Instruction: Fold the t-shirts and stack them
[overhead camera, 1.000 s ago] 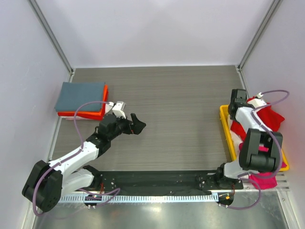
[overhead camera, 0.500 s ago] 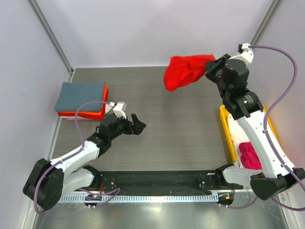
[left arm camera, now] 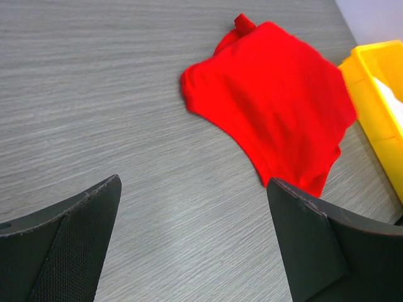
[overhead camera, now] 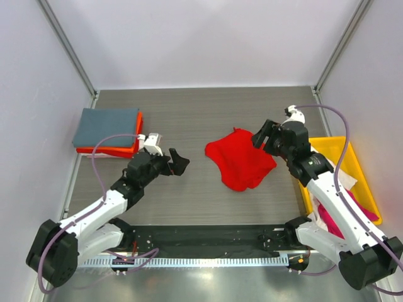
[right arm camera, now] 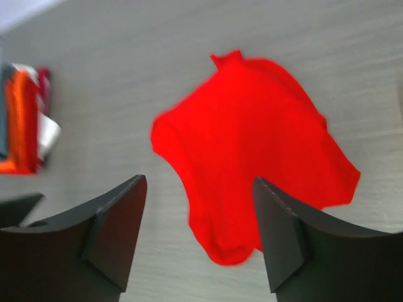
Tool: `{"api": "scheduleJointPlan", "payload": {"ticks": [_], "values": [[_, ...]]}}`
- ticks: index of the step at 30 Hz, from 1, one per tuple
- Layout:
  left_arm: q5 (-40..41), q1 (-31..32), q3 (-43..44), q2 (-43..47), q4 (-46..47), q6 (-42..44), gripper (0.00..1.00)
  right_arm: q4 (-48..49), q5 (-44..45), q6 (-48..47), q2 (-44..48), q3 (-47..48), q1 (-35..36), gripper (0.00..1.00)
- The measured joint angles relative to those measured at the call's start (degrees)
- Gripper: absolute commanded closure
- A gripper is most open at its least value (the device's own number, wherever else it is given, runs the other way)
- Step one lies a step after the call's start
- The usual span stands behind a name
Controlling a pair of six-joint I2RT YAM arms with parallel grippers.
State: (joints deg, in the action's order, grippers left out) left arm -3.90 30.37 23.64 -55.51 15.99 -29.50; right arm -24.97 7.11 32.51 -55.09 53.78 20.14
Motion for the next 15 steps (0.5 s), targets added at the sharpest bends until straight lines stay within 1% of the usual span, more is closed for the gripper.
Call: {"api": "scheduleJointPlan", "payload": {"ticks": [2, 5, 6, 8, 9, 11, 15], "values": [[-0.20, 0.00, 0.00, -1.60, 0.26, -0.02, 0.02, -1.25, -1.33, -1.49, -0.07, -1.95, 0.00, 0.32], [-1.05, 0.00, 0.02, -4.66, 0.31, -0.11, 0.05, -2.40, -3.04, -3.61, -1.14, -2.29, 0.00, 0.34], [-1.53, 0.00, 0.02, -5.70, 0.48, -0.28, 0.10, -2.45, -3.39, -4.04, -1.64, -2.29, 0.00, 0.34], [-2.25, 0.00, 0.24, -7.80, 0.61, -1.66, 0.15, -2.51, -3.85, -4.96, -2.86, -2.58, 0.00, 0.35], [-2.73, 0.00, 0.81, -9.44, 0.61, -2.62, 0.20, -2.60, -3.87, -5.31, -3.23, -2.89, 0.00, 0.35], [-3.69, 0.00, 3.39, -13.73, 0.15, -5.25, 0.25, -2.78, -3.78, -5.75, -3.37, -3.87, 0.00, 0.35], [-4.28, 0.37, 12.83, -24.06, -1.42, -10.03, 0.32, -2.91, -3.26, -6.05, -1.62, -6.03, 0.00, 0.36]]}}
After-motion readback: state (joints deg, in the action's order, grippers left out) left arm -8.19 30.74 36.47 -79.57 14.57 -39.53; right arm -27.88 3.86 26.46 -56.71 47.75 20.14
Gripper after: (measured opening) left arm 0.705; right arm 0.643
